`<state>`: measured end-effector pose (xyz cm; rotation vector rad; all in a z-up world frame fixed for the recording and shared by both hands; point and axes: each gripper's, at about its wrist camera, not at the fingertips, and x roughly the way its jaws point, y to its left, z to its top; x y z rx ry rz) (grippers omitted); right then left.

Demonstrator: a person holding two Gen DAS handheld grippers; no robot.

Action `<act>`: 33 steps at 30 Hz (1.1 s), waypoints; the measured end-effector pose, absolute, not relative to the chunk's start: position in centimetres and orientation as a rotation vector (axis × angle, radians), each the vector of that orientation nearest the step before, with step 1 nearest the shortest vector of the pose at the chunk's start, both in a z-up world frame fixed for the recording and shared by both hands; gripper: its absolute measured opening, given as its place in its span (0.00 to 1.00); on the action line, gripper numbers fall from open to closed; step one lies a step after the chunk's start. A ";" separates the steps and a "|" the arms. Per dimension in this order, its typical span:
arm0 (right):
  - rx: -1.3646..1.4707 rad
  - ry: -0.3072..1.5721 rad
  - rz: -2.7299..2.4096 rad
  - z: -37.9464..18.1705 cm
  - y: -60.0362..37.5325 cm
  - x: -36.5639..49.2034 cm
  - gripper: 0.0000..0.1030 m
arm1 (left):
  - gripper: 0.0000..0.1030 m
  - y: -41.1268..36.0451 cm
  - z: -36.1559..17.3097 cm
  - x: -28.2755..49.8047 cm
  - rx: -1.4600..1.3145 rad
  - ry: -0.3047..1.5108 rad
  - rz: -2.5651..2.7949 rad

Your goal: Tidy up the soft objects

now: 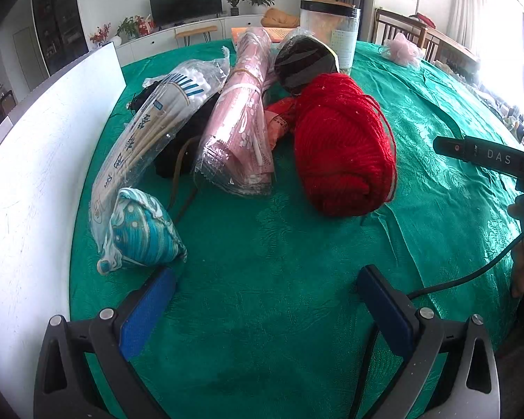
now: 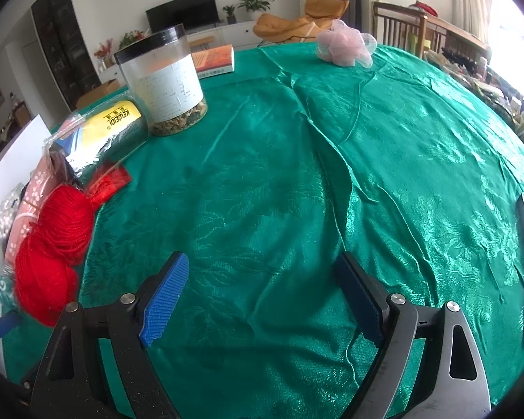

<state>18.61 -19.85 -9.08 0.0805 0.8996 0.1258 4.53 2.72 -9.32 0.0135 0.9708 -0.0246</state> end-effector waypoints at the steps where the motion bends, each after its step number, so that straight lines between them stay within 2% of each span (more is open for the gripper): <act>1: 0.080 0.900 0.126 -9.1 -19.9 18.6 0.86 | 1.00 2.7 -9.3 4.5 0.013 0.971 -0.024; 24: 0.065 0.902 0.120 -9.0 -19.8 18.6 0.86 | 1.00 2.8 -8.9 4.6 0.018 1.030 -0.059; 33: 0.051 0.904 0.115 -9.1 -19.6 18.6 0.86 | 1.00 4.0 -3.7 3.4 -0.009 0.935 -0.124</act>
